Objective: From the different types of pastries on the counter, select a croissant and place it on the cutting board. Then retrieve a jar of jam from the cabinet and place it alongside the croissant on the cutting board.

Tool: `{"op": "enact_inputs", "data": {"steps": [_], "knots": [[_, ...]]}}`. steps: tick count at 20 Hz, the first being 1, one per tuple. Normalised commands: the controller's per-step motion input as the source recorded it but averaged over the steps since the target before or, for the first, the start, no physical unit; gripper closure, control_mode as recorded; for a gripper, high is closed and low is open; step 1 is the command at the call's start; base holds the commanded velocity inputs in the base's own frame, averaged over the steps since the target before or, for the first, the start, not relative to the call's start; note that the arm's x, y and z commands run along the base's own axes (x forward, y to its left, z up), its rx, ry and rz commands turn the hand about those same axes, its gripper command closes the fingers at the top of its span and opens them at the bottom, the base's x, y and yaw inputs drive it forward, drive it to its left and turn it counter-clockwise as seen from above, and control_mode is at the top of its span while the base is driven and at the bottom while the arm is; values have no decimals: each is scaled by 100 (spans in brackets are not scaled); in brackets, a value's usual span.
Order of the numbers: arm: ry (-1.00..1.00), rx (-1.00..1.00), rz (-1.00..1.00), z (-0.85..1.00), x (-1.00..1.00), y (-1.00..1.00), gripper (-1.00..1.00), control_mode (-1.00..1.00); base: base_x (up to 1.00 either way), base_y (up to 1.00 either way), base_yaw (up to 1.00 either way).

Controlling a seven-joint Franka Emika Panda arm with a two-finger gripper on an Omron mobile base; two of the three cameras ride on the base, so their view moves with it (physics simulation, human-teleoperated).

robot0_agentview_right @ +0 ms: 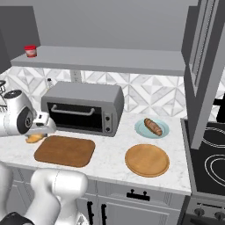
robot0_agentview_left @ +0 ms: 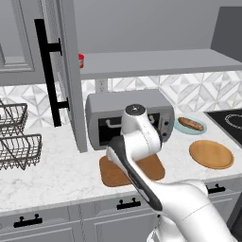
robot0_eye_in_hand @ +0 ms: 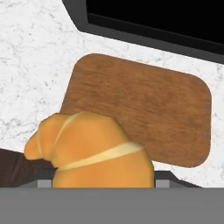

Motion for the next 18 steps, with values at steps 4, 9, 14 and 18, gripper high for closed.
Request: {"op": "enact_inputs", "data": {"steps": [4,9,14,18], "knots": [[0,2,0,-11,2,3,100,-100,0,0,0],[0,10,-1,-55,41,36,100,-100,0,0,0],[0,4,0,-29,35,1,100,-100,0,0,0],[0,0,0,-33,38,0,100,-100,0,0,0]]}}
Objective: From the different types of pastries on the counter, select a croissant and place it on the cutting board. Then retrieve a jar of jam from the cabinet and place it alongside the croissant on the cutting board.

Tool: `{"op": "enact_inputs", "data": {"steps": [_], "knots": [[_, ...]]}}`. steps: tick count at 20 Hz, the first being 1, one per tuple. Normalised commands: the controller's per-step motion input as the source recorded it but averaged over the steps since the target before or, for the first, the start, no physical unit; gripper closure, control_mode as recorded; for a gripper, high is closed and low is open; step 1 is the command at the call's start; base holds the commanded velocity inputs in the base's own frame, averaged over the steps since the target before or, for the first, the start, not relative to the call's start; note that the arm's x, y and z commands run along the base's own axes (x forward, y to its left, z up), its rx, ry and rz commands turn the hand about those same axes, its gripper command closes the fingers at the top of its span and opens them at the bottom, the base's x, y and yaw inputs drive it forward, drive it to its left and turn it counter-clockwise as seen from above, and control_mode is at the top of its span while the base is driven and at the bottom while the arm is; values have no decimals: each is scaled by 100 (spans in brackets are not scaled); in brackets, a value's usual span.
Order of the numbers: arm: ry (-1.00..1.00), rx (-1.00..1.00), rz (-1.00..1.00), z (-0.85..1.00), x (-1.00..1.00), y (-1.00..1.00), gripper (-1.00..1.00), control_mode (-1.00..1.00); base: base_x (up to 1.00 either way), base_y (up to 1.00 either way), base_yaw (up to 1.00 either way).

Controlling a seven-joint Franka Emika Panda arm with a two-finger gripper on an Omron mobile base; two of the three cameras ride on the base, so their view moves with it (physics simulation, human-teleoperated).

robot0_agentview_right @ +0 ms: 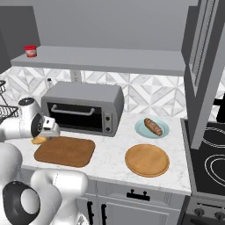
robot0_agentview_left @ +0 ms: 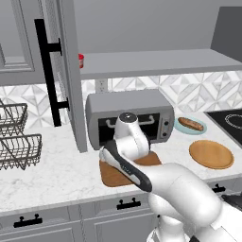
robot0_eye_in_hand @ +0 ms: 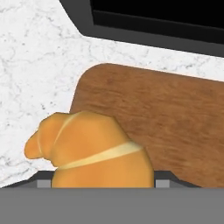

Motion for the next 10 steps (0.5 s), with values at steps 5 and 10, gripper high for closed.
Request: {"op": "enact_inputs", "data": {"steps": [5,10], "knots": [[0,0,0,-68,11,1,100,-100,0,0,0],[0,0,0,-30,23,0,100,-100,0,0,0]]}}
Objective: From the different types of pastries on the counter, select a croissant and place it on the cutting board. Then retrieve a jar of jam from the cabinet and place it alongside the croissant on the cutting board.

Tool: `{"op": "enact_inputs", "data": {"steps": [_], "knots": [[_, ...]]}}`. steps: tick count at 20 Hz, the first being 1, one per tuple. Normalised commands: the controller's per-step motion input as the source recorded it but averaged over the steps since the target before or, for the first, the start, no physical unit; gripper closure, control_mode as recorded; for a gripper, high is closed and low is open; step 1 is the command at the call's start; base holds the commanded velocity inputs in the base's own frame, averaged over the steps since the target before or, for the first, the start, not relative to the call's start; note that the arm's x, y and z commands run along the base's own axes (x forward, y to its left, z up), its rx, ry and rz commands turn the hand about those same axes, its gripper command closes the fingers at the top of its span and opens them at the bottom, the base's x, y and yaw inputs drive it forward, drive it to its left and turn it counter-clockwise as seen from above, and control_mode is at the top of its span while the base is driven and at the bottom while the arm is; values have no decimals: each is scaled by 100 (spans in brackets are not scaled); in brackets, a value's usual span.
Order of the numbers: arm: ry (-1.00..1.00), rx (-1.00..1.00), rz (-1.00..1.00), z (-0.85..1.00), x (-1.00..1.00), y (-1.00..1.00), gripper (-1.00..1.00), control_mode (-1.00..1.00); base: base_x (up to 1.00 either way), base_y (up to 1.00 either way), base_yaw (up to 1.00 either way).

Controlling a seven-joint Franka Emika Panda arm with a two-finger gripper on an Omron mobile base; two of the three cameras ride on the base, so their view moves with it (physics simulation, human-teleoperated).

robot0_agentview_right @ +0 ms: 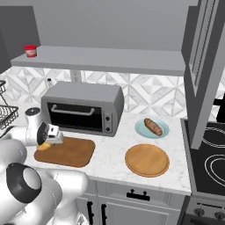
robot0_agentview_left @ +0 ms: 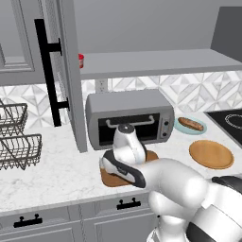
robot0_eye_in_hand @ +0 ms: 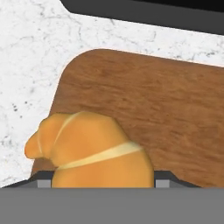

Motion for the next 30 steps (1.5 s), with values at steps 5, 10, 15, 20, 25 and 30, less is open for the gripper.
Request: {"op": "enact_inputs", "data": {"steps": [5,10,15,20,25,30], "knots": [[2,-1,0,-4,12,1,-100,-100,0,0,0],[6,-2,0,0,1,19,-100,-100,0,0,0],[1,0,0,1,7,19,-100,-100,0,0,0],[0,7,0,51,8,1,-100,-100,0,0,0],[-1,27,0,93,-3,-14,-100,-100,0,0,0],[-6,19,0,94,-26,-21,-100,-100,0,0,0]]}}
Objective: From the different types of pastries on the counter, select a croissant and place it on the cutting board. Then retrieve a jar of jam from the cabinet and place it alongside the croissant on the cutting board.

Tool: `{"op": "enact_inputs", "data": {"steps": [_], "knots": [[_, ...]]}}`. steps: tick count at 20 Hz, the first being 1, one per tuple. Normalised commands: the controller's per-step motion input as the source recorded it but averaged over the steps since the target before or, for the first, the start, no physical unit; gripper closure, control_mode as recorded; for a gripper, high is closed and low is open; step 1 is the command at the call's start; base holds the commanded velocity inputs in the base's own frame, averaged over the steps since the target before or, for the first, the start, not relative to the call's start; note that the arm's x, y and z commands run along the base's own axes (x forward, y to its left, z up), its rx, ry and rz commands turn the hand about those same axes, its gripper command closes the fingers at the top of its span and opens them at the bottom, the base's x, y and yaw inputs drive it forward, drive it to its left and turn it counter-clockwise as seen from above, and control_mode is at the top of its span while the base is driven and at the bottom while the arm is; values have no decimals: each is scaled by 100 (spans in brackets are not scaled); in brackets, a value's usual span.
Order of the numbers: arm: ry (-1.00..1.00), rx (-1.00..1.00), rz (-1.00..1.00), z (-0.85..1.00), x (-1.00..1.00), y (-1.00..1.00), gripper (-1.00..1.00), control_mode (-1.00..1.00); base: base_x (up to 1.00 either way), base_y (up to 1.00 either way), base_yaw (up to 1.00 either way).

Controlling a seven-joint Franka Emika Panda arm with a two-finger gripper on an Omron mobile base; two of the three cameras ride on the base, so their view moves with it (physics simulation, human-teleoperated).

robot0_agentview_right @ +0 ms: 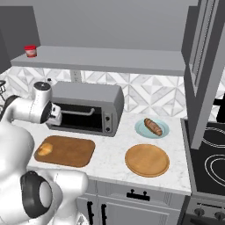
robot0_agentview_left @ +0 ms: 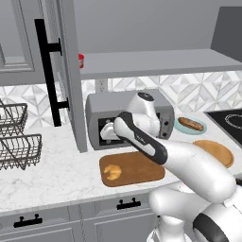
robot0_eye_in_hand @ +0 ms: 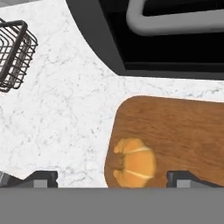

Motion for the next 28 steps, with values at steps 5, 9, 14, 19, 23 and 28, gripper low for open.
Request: {"op": "enact_inputs", "data": {"steps": [5,9,14,19,23,28], "knots": [[-19,10,0,100,-3,-18,-100,-100,0,0,0],[-29,8,0,100,0,-2,-100,-100,0,0,0],[-30,6,0,100,0,-10,-100,-100,0,0,0],[-27,1,0,100,0,-20,-100,-100,0,0,0],[-27,1,2,98,0,-8,-100,-100,0,0,0],[-32,5,19,50,21,0,-100,-100,0,0,0]]}}
